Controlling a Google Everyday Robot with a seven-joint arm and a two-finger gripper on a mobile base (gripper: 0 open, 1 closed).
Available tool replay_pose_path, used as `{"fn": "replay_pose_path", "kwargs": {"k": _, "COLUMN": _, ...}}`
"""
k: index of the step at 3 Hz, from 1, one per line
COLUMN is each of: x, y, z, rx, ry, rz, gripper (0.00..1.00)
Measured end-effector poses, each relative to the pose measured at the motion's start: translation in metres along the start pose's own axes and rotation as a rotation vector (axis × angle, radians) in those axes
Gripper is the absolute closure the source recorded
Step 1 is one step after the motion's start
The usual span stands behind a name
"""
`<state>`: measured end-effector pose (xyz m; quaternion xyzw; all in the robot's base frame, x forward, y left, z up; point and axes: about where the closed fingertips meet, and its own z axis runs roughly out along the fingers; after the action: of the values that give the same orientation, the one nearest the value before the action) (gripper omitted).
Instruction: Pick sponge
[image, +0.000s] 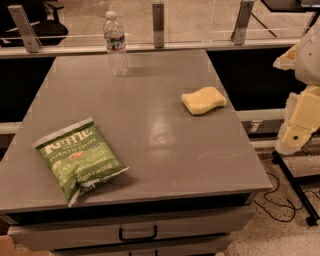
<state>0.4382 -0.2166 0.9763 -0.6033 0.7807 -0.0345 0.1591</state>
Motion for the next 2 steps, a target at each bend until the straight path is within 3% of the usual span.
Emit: {"fn": "replay_pose_path", "kwargs": {"k": 2, "x": -0.009, "y": -0.012, "z": 0.004, "rx": 0.008, "ry": -0.031, "rz": -0.017, "gripper": 0.00}}
